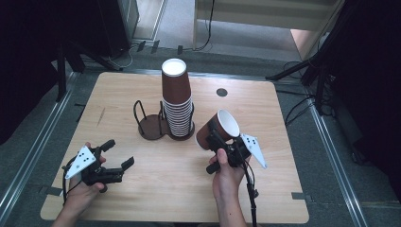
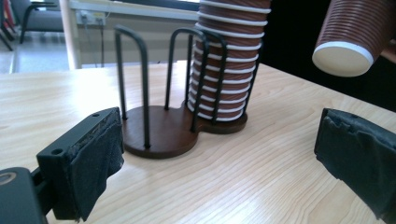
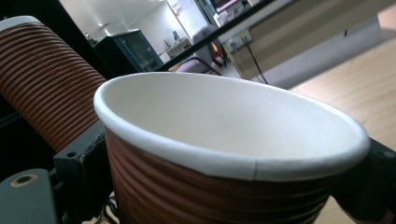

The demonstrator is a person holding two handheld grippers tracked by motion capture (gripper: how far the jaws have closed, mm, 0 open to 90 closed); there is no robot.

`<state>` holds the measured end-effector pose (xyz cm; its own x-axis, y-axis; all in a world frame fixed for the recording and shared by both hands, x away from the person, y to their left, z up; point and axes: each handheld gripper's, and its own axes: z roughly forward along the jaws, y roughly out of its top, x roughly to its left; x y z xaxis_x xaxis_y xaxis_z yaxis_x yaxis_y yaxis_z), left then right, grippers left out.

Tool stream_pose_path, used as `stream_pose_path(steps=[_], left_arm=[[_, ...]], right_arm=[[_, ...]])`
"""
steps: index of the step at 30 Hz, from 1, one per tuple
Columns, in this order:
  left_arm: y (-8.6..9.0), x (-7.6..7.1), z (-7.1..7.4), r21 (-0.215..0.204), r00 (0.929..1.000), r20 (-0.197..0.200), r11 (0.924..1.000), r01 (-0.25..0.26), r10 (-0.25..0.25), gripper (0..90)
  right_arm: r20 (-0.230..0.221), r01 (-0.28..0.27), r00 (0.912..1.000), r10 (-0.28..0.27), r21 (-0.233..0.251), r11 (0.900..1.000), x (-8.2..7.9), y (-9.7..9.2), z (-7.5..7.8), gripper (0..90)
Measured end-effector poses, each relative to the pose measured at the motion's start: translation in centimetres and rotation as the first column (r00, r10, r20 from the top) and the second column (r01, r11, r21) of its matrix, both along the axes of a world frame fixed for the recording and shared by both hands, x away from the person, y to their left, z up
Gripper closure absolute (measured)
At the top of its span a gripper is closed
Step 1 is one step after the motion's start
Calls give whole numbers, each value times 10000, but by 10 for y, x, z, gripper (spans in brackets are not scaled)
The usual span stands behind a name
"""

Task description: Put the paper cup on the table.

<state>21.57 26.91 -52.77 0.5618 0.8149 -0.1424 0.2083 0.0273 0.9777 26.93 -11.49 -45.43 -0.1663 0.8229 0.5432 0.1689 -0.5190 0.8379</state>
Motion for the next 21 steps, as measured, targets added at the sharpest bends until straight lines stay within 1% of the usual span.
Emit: stream_pose_path(steps=[2, 3, 4, 6, 7, 8, 10, 11, 12, 14, 15, 16, 17, 19, 20, 21], left_arm=[[4, -2, -3, 95, 9999, -47, 9999, -140, 141, 24], [4, -2, -3, 95, 9999, -47, 9999, -140, 141, 24], [8, -3, -5, 55, 9994, -106, 9995, -320, 320, 24], [10, -4, -6, 64, 9991, -112, 9992, -397, 397, 24], [14, -5, -7, 59, 9986, -143, 9987, -512, 513, 24], [17, -6, -7, 116, 9982, -173, 9983, -573, 575, 24], [22, -7, -8, 58, 9976, -190, 9978, -659, 660, 24], [22, -7, -8, 58, 9976, -190, 9978, -659, 660, 24], [26, -9, -9, 59, 9968, -236, 9971, -762, 763, 24], [29, -10, -10, 61, 9959, -272, 9963, -857, 858, 24], [31, -10, -11, 121, 9952, -300, 9956, -927, 930, 24], [31, -10, -11, 121, 9952, -300, 9956, -927, 930, 24], [35, -12, -12, 146, 9935, -315, 9939, -1092, 1096, 23], [38, -13, -13, 242, 9918, -297, 9920, -1239, 1246, 24], [40, -13, -14, 262, 9911, -314, 9913, -1288, 1296, 24], [42, -14, -14, 201, 9902, -346, 9907, -1349, 1355, 24]], right_arm=[[271, 142, 9996, -128, -531, 9985, 1, 0, 0, 93], [271, 142, 9996, -128, -531, 9985, 1, 0, 0, 93], [595, 287, 9980, -221, -1138, 9931, 3, 0, -1, 93], [827, 430, 9961, -307, -1519, 9875, 5, 0, -2, 93], [948, 486, 9950, -326, -1718, 9839, 5, 0, -2, 93], [1054, 523, 9939, -325, -1903, 9803, 6, 0, -3, 93], [1194, 580, 9924, -310, -2299, 9715, 7, -1, -3, 93], [1194, 580, 9924, -310, -2299, 9715, 7, -1, -3, 93], [1316, 635, 9909, -295, -2624, 9629, 9, -2, -4, 94], [1377, 699, 9900, -303, -2928, 9536, 11, -3, -6, 94], [1442, 754, 9891, -309, -3145, 9463, 12, -4, -7, 94], [1442, 754, 9891, -309, -3145, 9463, 12, -4, -7, 94], [1501, 818, 9882, -318, -3402, 9368, 16, -6, -9, 94], [1519, 918, 9876, -396, -3543, 9306, 21, -10, -12, 94], [1560, 979, 9868, -425, -3673, 9249, 24, -13, -13, 95], [1557, 1011, 9868, -455, -3709, 9232, 25, -14, -14, 95]])
